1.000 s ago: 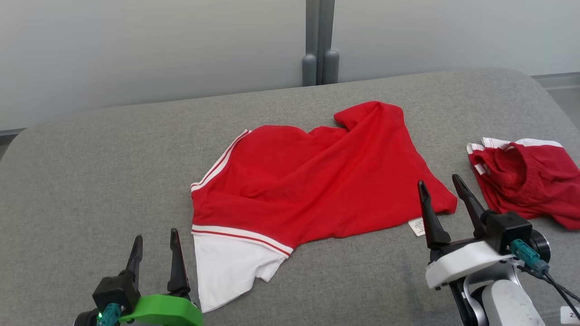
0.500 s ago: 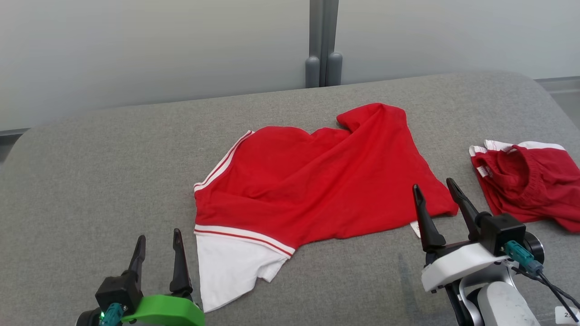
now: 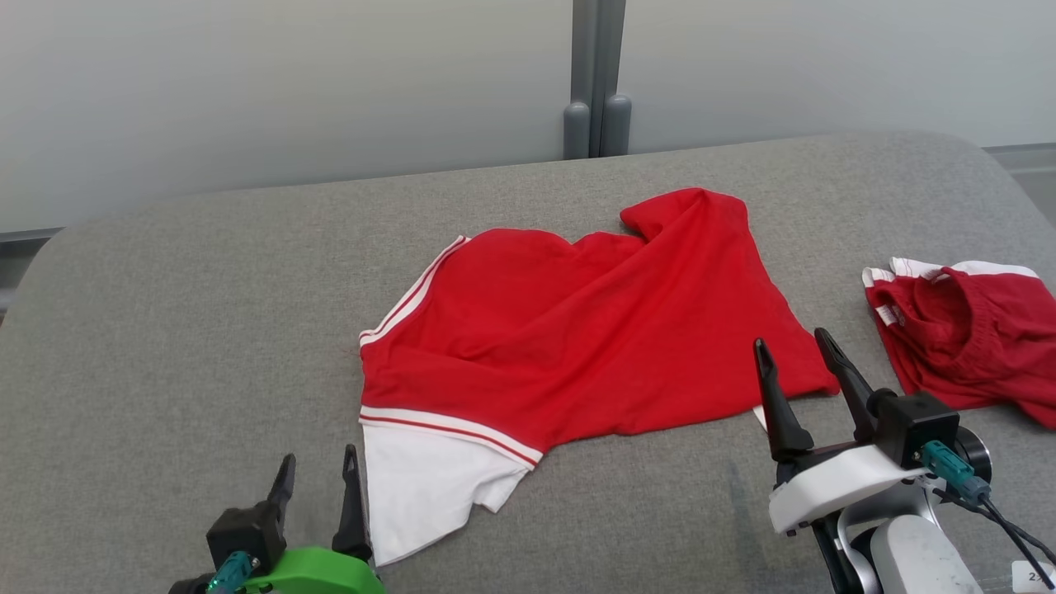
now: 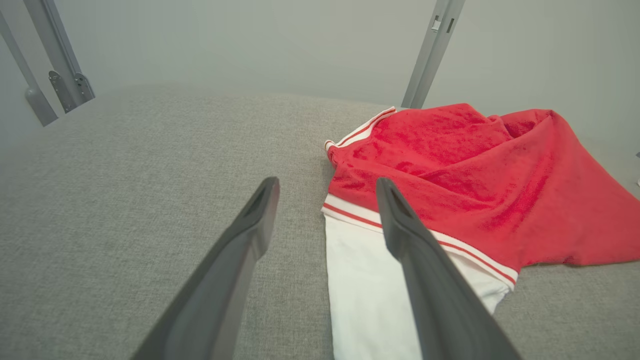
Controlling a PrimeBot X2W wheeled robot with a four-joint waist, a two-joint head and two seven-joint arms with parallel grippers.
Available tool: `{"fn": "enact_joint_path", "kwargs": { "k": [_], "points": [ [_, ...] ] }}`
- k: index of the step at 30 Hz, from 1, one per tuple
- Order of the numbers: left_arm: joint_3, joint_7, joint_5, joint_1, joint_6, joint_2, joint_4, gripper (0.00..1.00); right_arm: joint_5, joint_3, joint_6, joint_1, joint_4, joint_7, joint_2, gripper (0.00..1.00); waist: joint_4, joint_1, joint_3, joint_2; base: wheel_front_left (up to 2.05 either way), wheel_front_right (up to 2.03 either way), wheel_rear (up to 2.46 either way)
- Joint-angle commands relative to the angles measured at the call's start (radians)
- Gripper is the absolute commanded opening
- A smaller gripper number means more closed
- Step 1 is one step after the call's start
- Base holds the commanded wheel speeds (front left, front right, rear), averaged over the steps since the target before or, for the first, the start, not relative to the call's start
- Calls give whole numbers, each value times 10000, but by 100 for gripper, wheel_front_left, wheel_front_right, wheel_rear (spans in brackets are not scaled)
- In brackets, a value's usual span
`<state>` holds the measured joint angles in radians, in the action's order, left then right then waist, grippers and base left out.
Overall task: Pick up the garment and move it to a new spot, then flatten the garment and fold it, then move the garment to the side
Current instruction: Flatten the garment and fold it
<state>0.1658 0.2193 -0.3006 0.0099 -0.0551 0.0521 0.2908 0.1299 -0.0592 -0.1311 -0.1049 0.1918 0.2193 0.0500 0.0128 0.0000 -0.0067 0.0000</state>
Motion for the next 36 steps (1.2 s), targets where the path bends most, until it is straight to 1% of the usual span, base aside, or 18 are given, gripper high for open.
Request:
{"fn": "enact_joint_path", "kwargs": {
  "k": [1, 9, 14, 18, 27, 36],
  "points": [
    [90, -276, -57, 165, 98, 95, 112, 100, 81, 19, 7, 137, 27, 53, 16, 100, 21, 0, 4, 0, 0, 0, 0],
    [130, -2118, -856, 603, 249, 126, 443, 100, 147, 89, 7, 263, 77, 101, 17, 100, 70, 0, 6, 0, 0, 0, 0],
    [210, -2839, -1143, 510, 132, 100, 734, 100, 220, 12, 7, 285, 132, 132, 17, 100, 20, 0, -25, 0, 0, 0, 0],
    [403, -3319, -1284, 421, 126, 78, 821, 100, 240, -11, 7, 318, 190, 152, 18, 100, -69, 0, -45, 0, 0, 0, 0],
    [546, -3698, -1522, 138, -164, 43, 1159, 100, 256, -42, 7, 333, 260, 194, 18, 100, -308, 0, -53, 0, 0, 0, 0],
    [870, -3630, -1577, -154, -297, 21, 1635, 100, 209, -42, 7, 346, 232, 166, 18, 100, -497, 0, -6, 0, 0, 0, 0]
  ]
}}
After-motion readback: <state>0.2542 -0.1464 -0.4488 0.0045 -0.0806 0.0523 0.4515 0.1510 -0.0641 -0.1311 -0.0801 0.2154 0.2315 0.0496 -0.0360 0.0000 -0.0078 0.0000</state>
